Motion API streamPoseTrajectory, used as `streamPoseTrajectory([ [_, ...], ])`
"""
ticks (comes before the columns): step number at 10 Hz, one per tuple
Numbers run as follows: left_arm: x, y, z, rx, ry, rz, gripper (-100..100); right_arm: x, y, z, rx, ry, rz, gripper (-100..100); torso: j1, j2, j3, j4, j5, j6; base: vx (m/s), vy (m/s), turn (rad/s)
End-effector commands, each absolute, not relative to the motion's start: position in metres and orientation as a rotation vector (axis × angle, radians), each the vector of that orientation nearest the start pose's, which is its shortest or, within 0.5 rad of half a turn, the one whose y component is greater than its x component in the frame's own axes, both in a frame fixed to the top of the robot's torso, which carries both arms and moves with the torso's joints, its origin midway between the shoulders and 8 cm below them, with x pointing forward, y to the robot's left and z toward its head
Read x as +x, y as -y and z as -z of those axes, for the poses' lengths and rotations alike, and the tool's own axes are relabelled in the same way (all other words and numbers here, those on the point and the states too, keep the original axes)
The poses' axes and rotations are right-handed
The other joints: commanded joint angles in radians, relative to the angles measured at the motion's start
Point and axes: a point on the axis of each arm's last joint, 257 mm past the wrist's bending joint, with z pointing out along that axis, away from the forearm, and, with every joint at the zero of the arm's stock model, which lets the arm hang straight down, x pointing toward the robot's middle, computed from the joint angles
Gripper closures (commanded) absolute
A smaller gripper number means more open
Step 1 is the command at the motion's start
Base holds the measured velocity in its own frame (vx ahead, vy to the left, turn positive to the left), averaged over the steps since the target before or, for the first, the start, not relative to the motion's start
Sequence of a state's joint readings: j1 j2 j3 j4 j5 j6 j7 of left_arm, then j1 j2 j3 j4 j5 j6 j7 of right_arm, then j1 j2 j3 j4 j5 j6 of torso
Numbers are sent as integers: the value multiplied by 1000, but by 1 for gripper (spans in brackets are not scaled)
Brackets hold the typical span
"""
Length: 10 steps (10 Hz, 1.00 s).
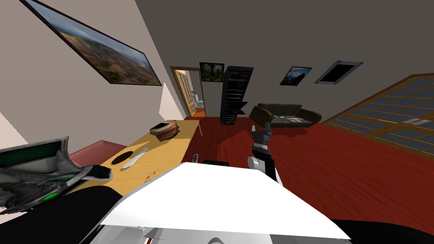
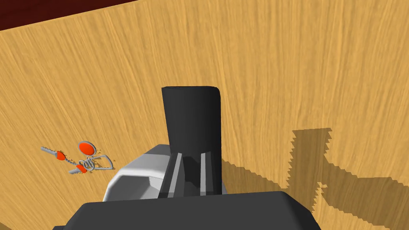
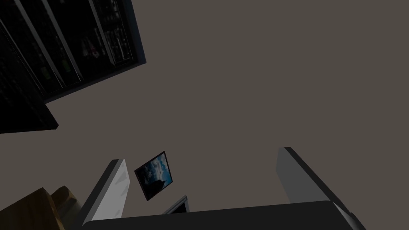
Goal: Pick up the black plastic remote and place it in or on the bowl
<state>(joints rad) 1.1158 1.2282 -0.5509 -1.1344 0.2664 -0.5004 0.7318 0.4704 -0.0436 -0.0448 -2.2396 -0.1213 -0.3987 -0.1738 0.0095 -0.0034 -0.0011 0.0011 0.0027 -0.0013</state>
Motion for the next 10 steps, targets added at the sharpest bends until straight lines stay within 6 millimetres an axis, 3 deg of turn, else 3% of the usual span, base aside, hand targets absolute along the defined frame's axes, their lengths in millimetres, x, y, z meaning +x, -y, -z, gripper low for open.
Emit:
streamPoseTrajectory([
  [1,-202,-568,418,-2170,-2118,96,100,366,306,2,862,-589,-1476,0,0,0,0,0,0,0,181,196,60],
  [6,-227,-552,406,-2261,-2132,37,100,366,306,2,862,-589,-1476,0,5,-1,-1,0,2,-1,163,187,60],
  [7,-234,-548,404,-2281,-2135,22,100,366,306,2,862,-589,-1476,0,6,-1,-1,-1,2,-2,125,126,186],
  [8,-228,-551,406,-2262,-2135,33,100,366,306,2,863,-589,-1476,0,2,1,0,-1,2,-4,26,20,92],
  [9,-230,-551,405,-2265,-2135,28,-100,366,306,2,862,-589,-1476,0,-4,7,3,1,1,-3,0,0,0],
  [10,-230,-551,405,-2265,-2135,28,-100,366,306,2,862,-589,-1476,0,-6,9,5,1,0,-3,0,0,0],
])
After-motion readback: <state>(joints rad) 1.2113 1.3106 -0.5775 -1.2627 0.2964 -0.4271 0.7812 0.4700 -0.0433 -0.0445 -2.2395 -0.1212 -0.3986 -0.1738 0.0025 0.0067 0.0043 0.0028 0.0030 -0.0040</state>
